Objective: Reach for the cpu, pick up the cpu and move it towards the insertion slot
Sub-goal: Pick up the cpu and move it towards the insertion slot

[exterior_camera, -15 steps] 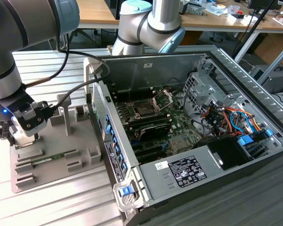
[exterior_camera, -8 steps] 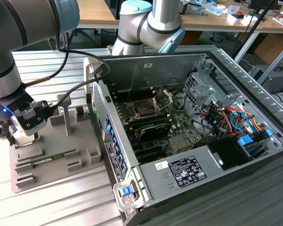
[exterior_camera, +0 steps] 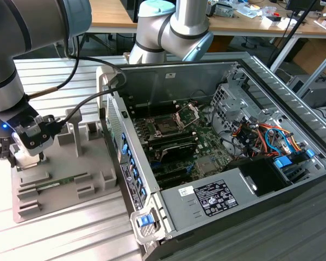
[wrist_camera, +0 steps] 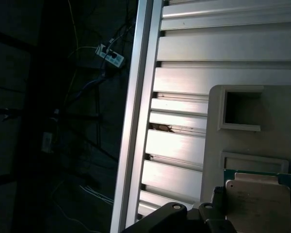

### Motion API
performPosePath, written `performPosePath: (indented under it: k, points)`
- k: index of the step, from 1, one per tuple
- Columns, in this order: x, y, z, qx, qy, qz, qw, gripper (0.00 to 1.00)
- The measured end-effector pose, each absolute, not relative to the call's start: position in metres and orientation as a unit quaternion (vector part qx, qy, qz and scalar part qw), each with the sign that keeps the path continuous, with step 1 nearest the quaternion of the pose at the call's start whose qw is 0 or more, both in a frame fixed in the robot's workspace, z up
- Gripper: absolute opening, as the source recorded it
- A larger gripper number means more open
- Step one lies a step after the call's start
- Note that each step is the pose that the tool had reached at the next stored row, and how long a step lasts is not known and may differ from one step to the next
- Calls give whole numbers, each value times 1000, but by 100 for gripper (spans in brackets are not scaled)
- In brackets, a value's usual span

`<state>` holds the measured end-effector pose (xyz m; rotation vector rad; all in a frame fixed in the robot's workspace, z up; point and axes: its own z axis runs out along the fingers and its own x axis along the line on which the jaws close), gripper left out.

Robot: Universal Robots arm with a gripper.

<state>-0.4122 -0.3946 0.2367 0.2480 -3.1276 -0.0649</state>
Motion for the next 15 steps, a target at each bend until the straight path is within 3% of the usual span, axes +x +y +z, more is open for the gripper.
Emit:
performPosePath:
  k: [15]
  points:
    - [-412,-395,242,79,-997,-21,2,55]
